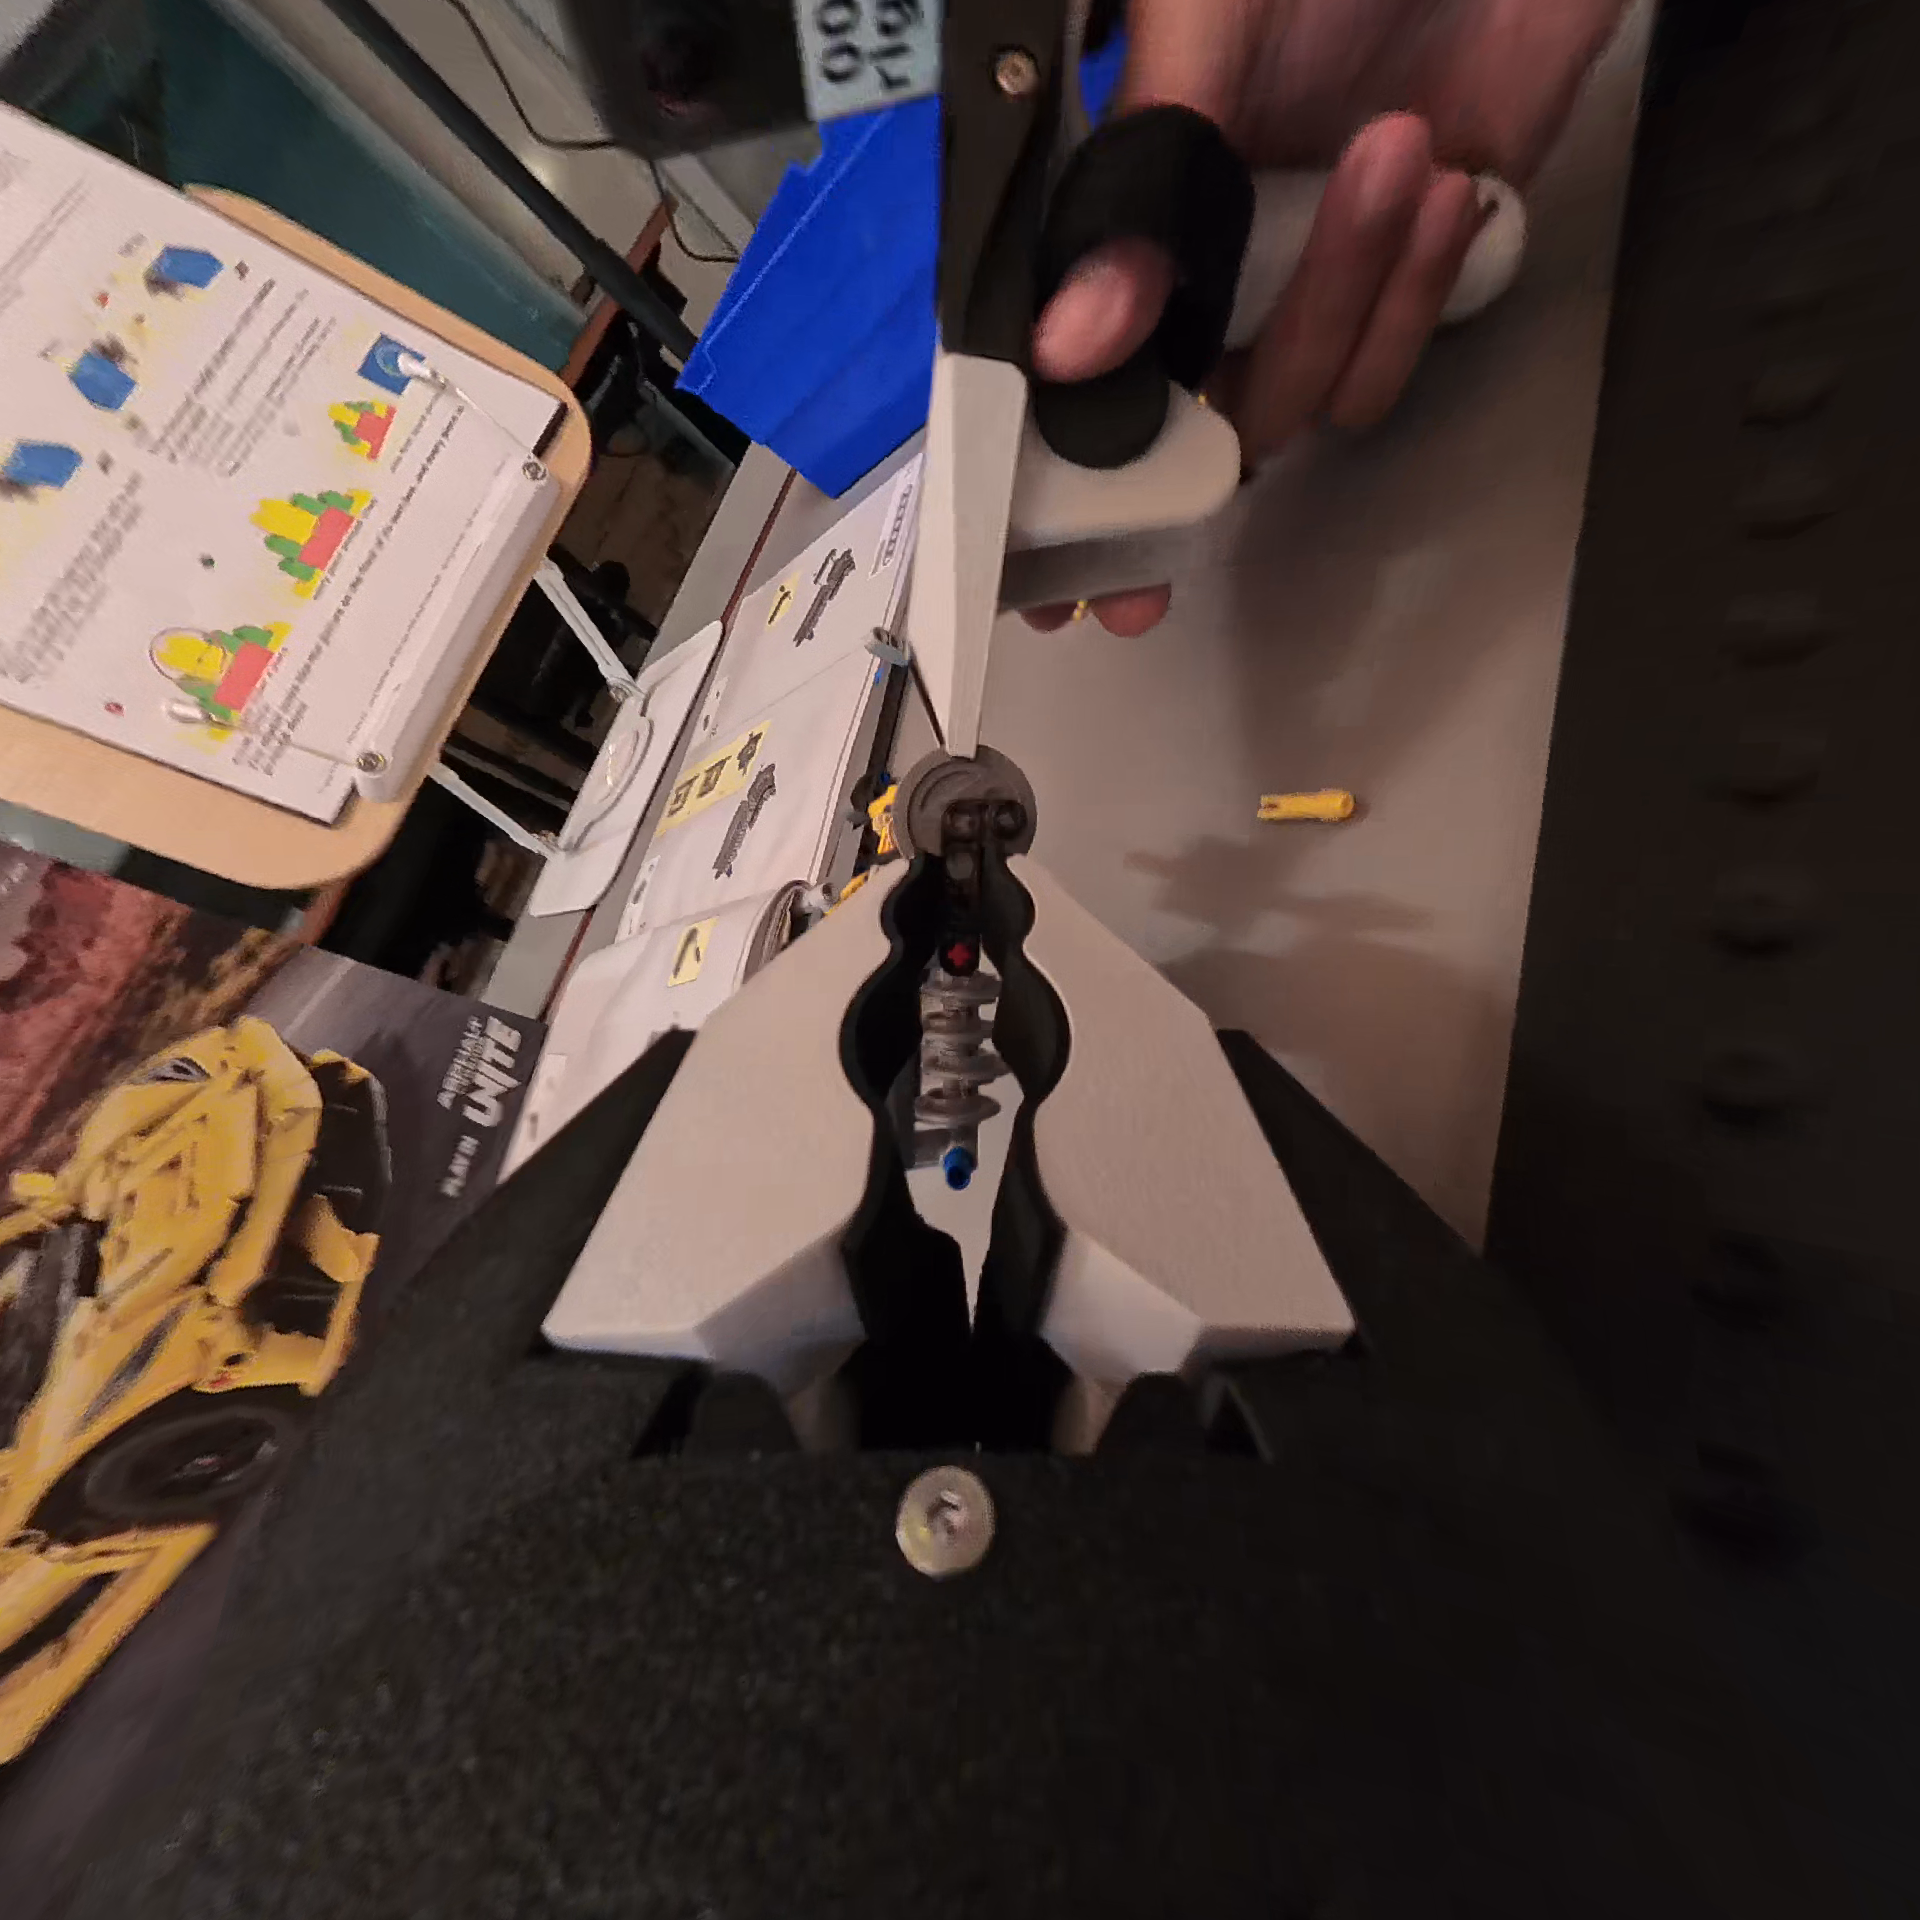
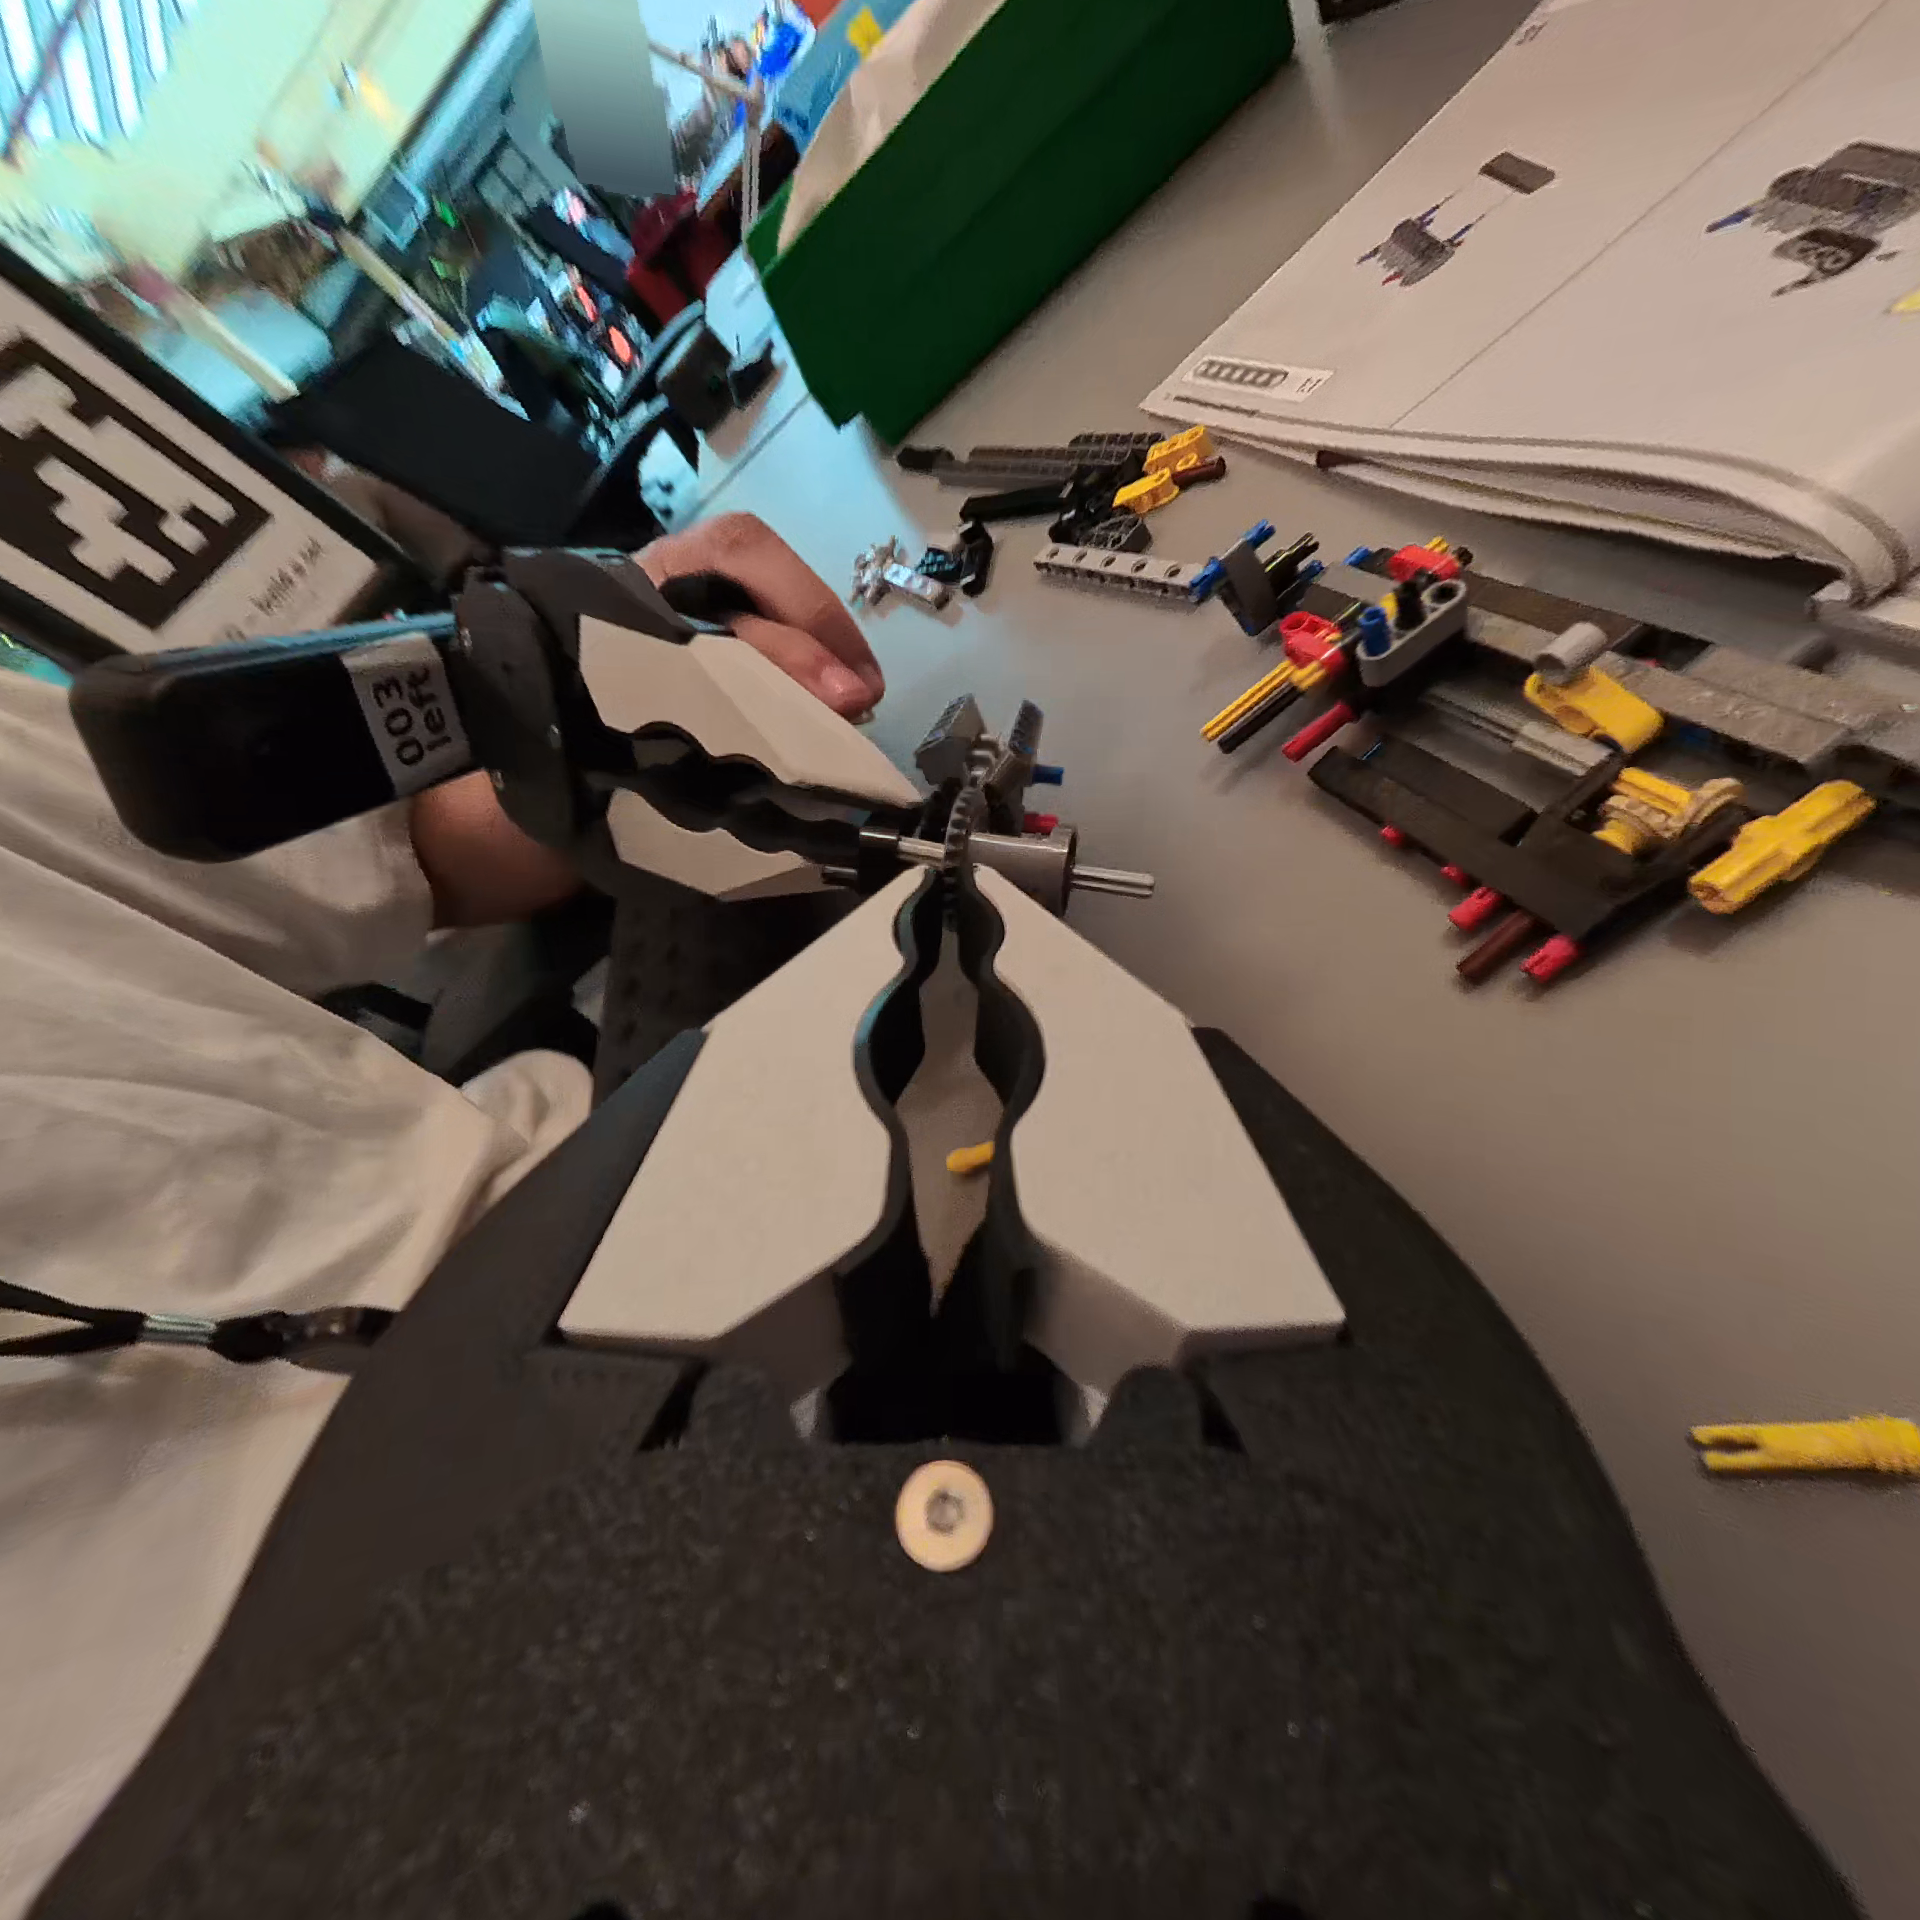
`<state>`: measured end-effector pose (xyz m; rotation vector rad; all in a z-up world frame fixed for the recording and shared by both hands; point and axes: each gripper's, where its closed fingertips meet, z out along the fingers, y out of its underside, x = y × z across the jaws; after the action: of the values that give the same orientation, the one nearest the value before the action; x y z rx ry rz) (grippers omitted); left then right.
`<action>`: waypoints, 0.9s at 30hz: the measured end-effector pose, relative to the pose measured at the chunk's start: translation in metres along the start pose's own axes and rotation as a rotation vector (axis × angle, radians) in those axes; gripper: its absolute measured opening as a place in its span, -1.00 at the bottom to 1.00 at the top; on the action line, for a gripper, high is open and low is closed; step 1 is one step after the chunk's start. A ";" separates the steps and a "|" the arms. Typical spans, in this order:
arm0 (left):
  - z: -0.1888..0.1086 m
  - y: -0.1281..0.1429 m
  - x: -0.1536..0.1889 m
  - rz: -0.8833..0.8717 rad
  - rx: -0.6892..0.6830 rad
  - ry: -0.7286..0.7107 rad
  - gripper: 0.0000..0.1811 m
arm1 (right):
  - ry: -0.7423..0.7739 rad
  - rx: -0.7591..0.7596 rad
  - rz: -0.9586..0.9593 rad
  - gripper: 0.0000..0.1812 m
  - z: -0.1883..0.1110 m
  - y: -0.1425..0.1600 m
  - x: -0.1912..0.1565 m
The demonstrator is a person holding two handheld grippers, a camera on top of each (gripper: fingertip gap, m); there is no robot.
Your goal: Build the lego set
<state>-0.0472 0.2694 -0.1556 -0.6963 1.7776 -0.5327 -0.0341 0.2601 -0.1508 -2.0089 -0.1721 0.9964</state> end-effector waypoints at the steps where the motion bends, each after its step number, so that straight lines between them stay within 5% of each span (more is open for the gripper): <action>1: 0.000 0.000 0.002 0.044 0.000 -0.005 -0.94 | 0.003 -0.023 -0.018 -0.99 0.000 0.002 -0.001; 8: 0.004 0.012 0.015 0.404 -0.092 -0.076 -0.93 | 0.221 -0.260 -0.110 -0.99 0.005 0.018 0.004; 20: -0.002 0.004 -0.009 0.331 -0.075 -0.181 -0.93 | 0.278 -0.046 -0.272 -0.88 -0.013 -0.016 -0.002; 24: -0.003 0.002 -0.012 0.337 -0.072 -0.205 -0.93 | 0.275 -0.060 -0.221 -0.40 -0.007 -0.006 0.007; 27: -0.003 0.001 -0.011 0.345 -0.069 -0.206 -0.93 | 0.241 -0.050 -0.181 -0.46 0.005 -0.004 0.005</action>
<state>-0.0482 0.2778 -0.1480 -0.4580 1.6794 -0.1607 -0.0332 0.2680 -0.1528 -2.0980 -0.2447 0.6363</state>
